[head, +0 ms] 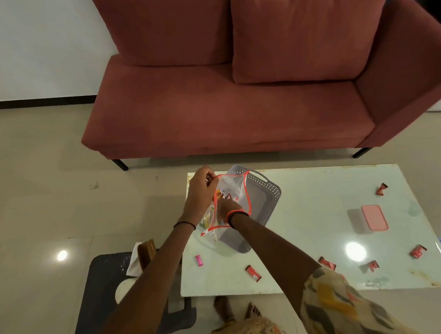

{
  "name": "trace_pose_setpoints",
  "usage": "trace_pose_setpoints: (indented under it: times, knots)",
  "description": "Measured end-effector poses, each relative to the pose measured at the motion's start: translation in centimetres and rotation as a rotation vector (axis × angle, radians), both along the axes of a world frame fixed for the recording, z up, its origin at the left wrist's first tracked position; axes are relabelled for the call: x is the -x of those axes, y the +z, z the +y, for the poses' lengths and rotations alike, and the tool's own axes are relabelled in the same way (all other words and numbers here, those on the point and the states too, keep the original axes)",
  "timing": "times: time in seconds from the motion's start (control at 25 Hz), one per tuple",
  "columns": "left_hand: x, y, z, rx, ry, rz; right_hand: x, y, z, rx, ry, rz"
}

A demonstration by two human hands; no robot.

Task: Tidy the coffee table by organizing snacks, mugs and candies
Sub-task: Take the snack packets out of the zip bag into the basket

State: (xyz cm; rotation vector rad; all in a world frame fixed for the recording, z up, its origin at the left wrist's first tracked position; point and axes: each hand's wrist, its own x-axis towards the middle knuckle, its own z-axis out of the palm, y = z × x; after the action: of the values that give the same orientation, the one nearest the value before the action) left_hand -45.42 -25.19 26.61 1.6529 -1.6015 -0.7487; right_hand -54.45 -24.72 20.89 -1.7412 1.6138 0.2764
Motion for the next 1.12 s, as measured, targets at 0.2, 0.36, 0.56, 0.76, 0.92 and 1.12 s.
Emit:
trace_pose_setpoints:
  times: [0.2, 0.36, 0.56, 0.76, 0.92, 1.12]
  knots:
    - [-1.7, 1.0, -2.7, 0.044, -0.004, 0.037, -1.7, 1.0, -3.1, 0.071, -0.079, -0.039]
    - [-3.1, 1.1, -4.5, 0.018, 0.016, 0.076, -1.9, 3.9, -5.5, 0.097, -0.184, -0.124]
    - [-4.1, 0.7, -6.6, -0.031, 0.07, 0.111, 0.6, 7.5, -7.8, 0.151, -0.401, -0.283]
    - [-5.3, -0.3, -8.7, -0.071, 0.132, 0.108, 6.0, 9.2, -9.2, 0.067, -0.761, -0.645]
    - [-6.7, -1.6, -10.0, -0.105, 0.151, 0.139, 10.8, 8.0, -11.0, -0.026, -0.897, -1.03]
    - [-7.4, -2.5, -10.5, -0.122, 0.207, 0.109, 12.7, 1.1, -14.5, 0.213, -0.923, -0.738]
